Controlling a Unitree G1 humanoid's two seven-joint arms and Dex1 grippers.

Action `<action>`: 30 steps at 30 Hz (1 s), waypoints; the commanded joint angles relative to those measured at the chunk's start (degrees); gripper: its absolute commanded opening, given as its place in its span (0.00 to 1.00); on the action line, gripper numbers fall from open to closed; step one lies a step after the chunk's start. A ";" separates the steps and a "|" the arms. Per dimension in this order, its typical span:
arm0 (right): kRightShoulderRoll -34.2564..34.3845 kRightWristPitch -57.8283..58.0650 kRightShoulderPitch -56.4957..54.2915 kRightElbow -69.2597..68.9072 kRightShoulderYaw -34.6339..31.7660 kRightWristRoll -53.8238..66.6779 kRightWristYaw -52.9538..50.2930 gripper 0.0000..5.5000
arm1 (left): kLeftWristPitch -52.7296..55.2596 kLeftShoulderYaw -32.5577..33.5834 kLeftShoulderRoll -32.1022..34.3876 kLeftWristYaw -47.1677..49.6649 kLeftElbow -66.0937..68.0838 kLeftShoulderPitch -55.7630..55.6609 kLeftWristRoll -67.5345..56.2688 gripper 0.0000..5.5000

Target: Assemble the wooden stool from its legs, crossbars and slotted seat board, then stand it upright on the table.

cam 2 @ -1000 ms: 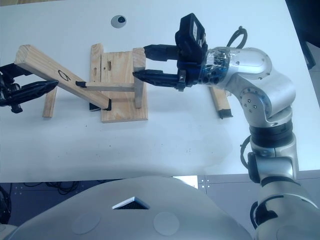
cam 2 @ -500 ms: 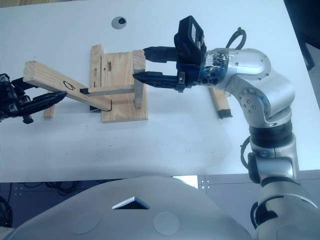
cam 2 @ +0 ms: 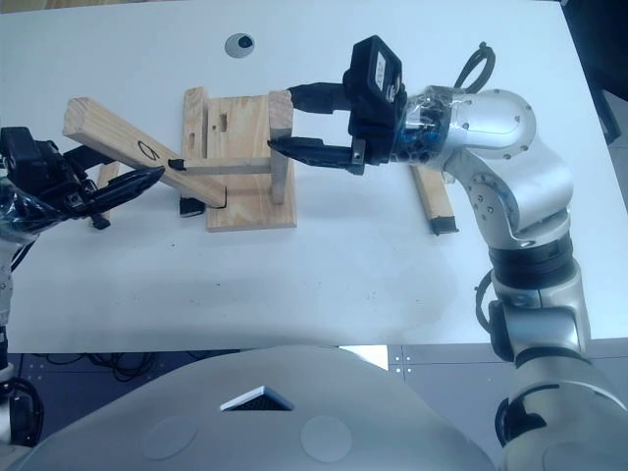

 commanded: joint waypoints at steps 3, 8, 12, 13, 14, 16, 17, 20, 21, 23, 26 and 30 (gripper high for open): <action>-1.45 5.71 -1.78 1.40 8.15 -3.20 5.26 0.38 | 8.59 -16.93 -3.97 0.68 -10.00 -1.24 1.83 0.38; -2.19 7.46 -7.12 11.64 -2.25 -0.97 1.98 0.44 | 12.56 -16.54 -5.28 5.39 -17.65 -2.95 -2.86 0.38; 0.27 5.67 -9.36 17.92 -6.33 -3.10 -2.25 0.57 | 17.40 -17.18 -6.44 10.06 -21.56 -3.07 -5.16 0.38; 0.77 5.40 -9.41 18.40 -6.60 -3.53 -2.68 0.61 | 18.40 -17.39 -6.81 10.81 -22.45 -3.20 -5.77 0.38; 1.23 4.87 -9.10 18.55 -6.65 -4.04 -3.23 0.64 | 19.34 -17.43 -7.34 11.58 -23.64 -3.56 -6.95 0.38; 1.87 3.39 -8.18 18.70 -6.70 -5.05 -4.24 0.70 | 21.16 -17.52 -8.69 13.56 -26.30 -4.69 -9.35 0.38; 2.64 2.31 -7.80 19.12 -7.28 -5.78 -5.28 0.75 | 22.01 -17.36 -9.07 13.89 -27.60 -5.13 -11.14 0.38; 4.78 -0.57 -7.42 21.15 -8.99 -7.46 -8.56 0.85 | 22.90 -16.59 -7.99 12.44 -28.08 -4.67 -11.57 0.45; 5.08 -1.02 -6.99 21.10 -9.48 -7.40 -8.86 0.88 | 22.52 -16.43 -6.99 11.84 -27.01 -4.06 -9.69 0.48; 5.46 -1.05 -5.78 19.98 -11.28 -6.25 -9.45 0.92 | 22.27 -15.00 -5.18 10.83 -25.40 -2.96 -8.43 0.52; 6.16 0.58 -4.32 17.90 -15.63 -2.88 -10.83 0.98 | 23.72 -10.82 -3.80 10.29 -25.13 -2.44 -11.54 0.60; 7.04 3.59 -3.34 16.06 -26.96 5.85 -16.45 0.98 | 26.39 -2.11 1.58 6.65 -21.51 -1.06 -15.43 0.68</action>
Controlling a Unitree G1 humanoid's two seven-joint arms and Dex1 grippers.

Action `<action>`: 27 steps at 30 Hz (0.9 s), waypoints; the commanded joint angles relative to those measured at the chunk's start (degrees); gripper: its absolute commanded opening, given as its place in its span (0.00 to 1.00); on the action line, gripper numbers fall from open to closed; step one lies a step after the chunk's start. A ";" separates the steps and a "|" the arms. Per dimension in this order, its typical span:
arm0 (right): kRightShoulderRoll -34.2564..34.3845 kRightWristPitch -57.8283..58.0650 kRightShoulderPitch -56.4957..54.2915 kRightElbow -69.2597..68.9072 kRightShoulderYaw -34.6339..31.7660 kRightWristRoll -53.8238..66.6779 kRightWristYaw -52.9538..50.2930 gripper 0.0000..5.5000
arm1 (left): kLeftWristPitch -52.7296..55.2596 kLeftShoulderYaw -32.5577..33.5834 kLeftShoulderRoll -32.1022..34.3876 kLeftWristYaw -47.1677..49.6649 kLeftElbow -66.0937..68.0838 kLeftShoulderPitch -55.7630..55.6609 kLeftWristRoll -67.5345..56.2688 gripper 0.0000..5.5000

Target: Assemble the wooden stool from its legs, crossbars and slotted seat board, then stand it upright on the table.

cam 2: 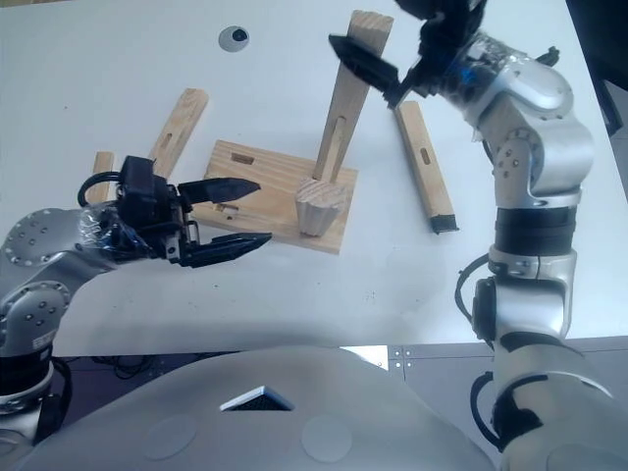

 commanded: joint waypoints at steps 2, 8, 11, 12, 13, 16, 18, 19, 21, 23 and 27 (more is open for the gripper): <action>0.12 7.16 1.65 -1.69 -15.61 13.44 -5.61 0.98 | 1.51 10.19 7.54 -4.98 11.55 -0.79 0.15 0.68; -19.86 16.10 24.70 -12.39 -2.27 12.13 19.94 0.98 | -19.66 1.24 -2.67 8.43 39.69 -17.68 26.51 0.68; -26.73 12.74 30.89 -15.78 8.22 4.22 27.45 0.98 | -32.61 -4.56 -8.88 14.20 55.80 -28.72 38.12 0.68; -27.23 12.40 31.15 -16.36 10.43 2.98 28.62 0.98 | -37.18 -6.30 -10.23 16.41 61.92 -32.21 42.22 0.68; -27.34 12.52 31.11 -17.33 12.57 2.15 29.58 0.98 | -42.18 -8.53 -11.46 19.44 69.41 -36.18 46.93 0.68; -26.20 14.74 29.08 -20.79 18.90 0.84 30.76 0.98 | -53.28 -14.29 -13.52 25.31 86.42 -43.92 57.26 0.68; -24.77 15.92 27.15 -21.88 22.74 -0.59 30.38 0.98 | -57.93 -16.85 -13.96 26.62 92.92 -45.68 61.23 0.68; -23.74 16.34 25.84 -21.72 24.68 -1.49 29.94 0.98 | -60.10 -17.85 -14.29 26.91 95.70 -46.27 62.84 0.68; -21.57 16.30 22.99 -19.92 27.87 -3.27 29.47 0.98 | -63.27 -18.59 -15.32 25.24 99.80 -46.88 63.89 0.68; -18.45 16.31 20.65 -16.01 29.45 -4.56 28.38 0.98 | -64.84 -18.58 -16.70 20.90 102.12 -46.57 63.15 0.68; -15.57 13.14 17.68 -7.27 31.86 -7.99 29.08 0.98 | -67.65 -19.01 -18.48 16.78 103.60 -45.23 63.35 0.68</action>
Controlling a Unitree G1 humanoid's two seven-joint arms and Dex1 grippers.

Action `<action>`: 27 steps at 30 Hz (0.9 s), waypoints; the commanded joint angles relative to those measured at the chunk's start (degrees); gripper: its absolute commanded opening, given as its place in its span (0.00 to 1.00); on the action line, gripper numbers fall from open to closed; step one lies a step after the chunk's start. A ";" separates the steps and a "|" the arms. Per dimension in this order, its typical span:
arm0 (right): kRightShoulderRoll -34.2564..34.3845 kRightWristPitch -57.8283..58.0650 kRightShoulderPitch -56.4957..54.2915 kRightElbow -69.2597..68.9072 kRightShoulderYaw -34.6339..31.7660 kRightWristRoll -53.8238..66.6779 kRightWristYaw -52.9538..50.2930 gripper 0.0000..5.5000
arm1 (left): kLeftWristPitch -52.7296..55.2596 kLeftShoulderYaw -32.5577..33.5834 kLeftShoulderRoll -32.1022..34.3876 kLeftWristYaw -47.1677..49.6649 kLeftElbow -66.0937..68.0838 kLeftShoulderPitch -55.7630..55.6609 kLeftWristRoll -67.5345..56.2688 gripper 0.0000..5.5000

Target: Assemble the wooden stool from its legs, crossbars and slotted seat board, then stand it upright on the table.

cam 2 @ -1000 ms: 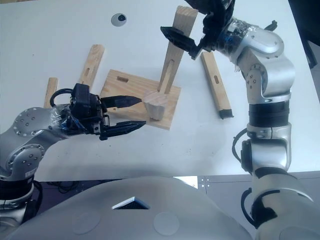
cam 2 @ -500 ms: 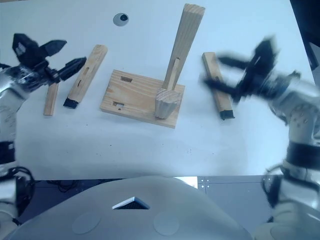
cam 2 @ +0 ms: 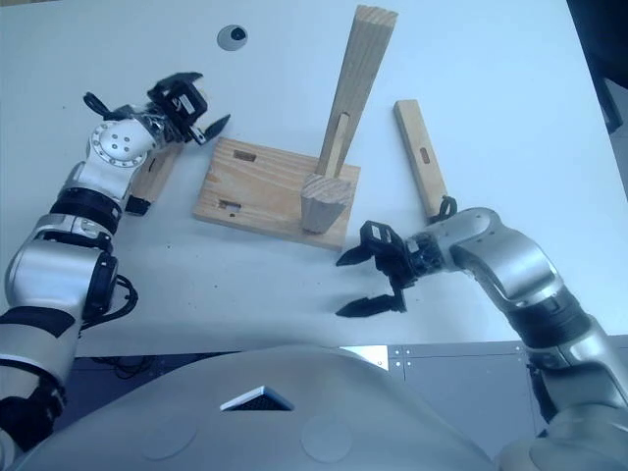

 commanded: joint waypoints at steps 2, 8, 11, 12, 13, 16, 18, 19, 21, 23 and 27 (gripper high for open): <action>4.56 -4.96 -5.73 10.99 2.03 -5.88 -2.34 0.98 | -2.76 -0.69 -1.87 -5.85 0.20 2.70 -0.10 0.68; 11.62 -4.58 -8.07 14.07 -4.83 -6.61 -14.34 0.98 | -1.07 1.37 1.07 -16.57 -9.78 11.98 -6.63 0.68; 14.12 -3.74 -7.55 11.95 -7.40 -6.26 -19.91 0.98 | 5.08 3.38 2.49 -20.67 -20.62 18.84 -12.32 0.68; 16.09 -1.42 -6.85 8.51 -7.56 -6.22 -23.08 0.98 | 7.42 3.90 2.68 -21.17 -24.29 20.72 -13.72 0.68; 18.00 0.94 -6.88 5.74 -7.51 -6.06 -25.98 0.98 | 10.05 4.50 2.78 -21.46 -28.70 22.85 -15.33 0.68; 20.02 4.50 -8.43 3.26 -7.26 -6.96 -30.13 0.98 | 16.35 5.47 2.01 -20.48 -39.70 27.91 -18.36 0.68; 20.14 5.36 -9.32 3.12 -8.03 -6.90 -30.95 0.98 | 19.24 5.44 1.71 -19.83 -45.38 30.97 -18.89 0.68; 20.00 5.43 -9.73 3.18 -8.59 -6.93 -30.78 0.98 | 20.35 5.61 1.70 -19.40 -47.67 32.31 -18.88 0.68; 18.95 3.14 -9.81 4.21 -9.76 -8.17 -30.72 0.98 | 22.93 6.56 1.10 -18.56 -50.81 33.58 -20.01 0.68; 18.36 0.44 -10.16 6.07 -11.33 -9.34 -30.99 0.98 | 25.01 7.21 0.73 -18.00 -53.60 34.84 -21.00 0.68; 17.19 -0.23 -11.10 5.89 -15.96 -7.07 -29.71 0.98 | 26.07 9.61 2.29 -15.70 -57.12 37.97 -20.56 0.68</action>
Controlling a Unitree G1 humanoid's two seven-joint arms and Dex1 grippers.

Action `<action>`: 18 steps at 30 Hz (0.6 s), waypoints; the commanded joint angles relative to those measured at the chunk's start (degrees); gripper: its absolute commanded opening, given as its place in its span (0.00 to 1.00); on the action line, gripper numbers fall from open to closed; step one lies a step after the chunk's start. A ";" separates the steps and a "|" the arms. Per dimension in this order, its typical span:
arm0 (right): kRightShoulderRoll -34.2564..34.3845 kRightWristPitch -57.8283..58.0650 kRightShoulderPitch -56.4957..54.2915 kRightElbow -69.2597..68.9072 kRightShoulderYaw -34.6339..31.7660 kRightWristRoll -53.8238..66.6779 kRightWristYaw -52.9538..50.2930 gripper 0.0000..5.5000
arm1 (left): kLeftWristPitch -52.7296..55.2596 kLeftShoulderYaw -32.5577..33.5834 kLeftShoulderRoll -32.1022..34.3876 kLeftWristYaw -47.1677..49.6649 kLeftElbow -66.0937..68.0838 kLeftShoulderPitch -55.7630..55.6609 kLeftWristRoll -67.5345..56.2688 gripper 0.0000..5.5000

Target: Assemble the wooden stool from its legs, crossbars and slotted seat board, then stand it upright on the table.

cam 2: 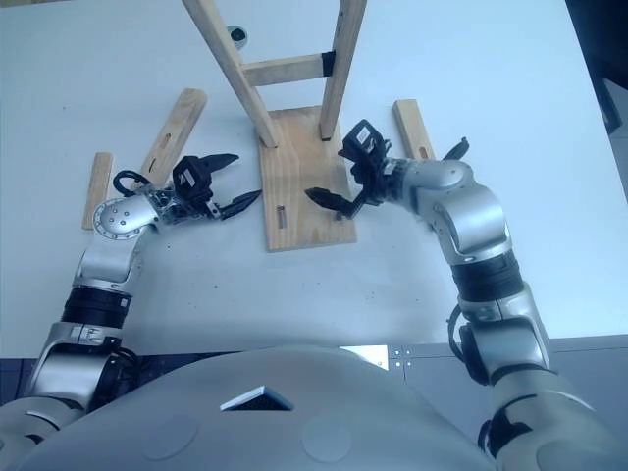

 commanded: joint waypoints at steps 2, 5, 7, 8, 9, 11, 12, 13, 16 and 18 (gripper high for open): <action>-2.60 0.58 -0.80 -2.43 -7.33 4.09 2.34 0.98 | 2.52 7.17 4.04 3.08 -4.87 5.04 -1.34 0.68; -3.74 1.27 1.35 -4.16 -13.84 6.98 2.05 0.98 | 4.71 17.58 6.34 6.57 -7.15 7.43 -5.57 0.68; -4.61 0.55 3.21 -3.99 -17.10 7.44 0.85 0.98 | 8.05 25.64 7.30 9.74 -6.46 7.91 -9.94 0.68; -4.79 0.20 3.84 -3.80 -17.93 7.32 0.51 0.98 | 10.28 28.50 7.82 11.16 -6.11 8.39 -11.28 0.68; -4.82 -0.07 4.54 -3.82 -18.58 7.20 0.16 0.98 | 12.55 30.75 8.30 13.20 -5.21 8.85 -11.54 0.68; -4.58 -0.14 5.55 -4.33 -19.35 7.30 -0.61 0.98 | 14.53 32.89 9.05 16.17 -3.04 11.27 -9.61 0.68; -4.52 -0.30 5.87 -4.54 -19.38 7.31 -0.93 0.98 | 14.99 33.47 8.87 17.12 -2.18 13.04 -8.92 0.68; -4.45 -0.36 6.22 -4.79 -19.54 7.38 -1.28 0.98 | 15.37 33.65 8.64 17.45 -1.30 14.02 -8.75 0.68; -4.53 -0.75 5.96 -4.02 -19.29 7.29 -1.56 0.98 | 16.29 33.54 6.50 17.76 0.70 17.26 -9.15 0.68; -4.84 -0.90 5.59 -3.56 -18.94 7.18 -1.32 0.98 | 17.40 33.03 5.33 17.65 0.80 18.45 -9.76 0.68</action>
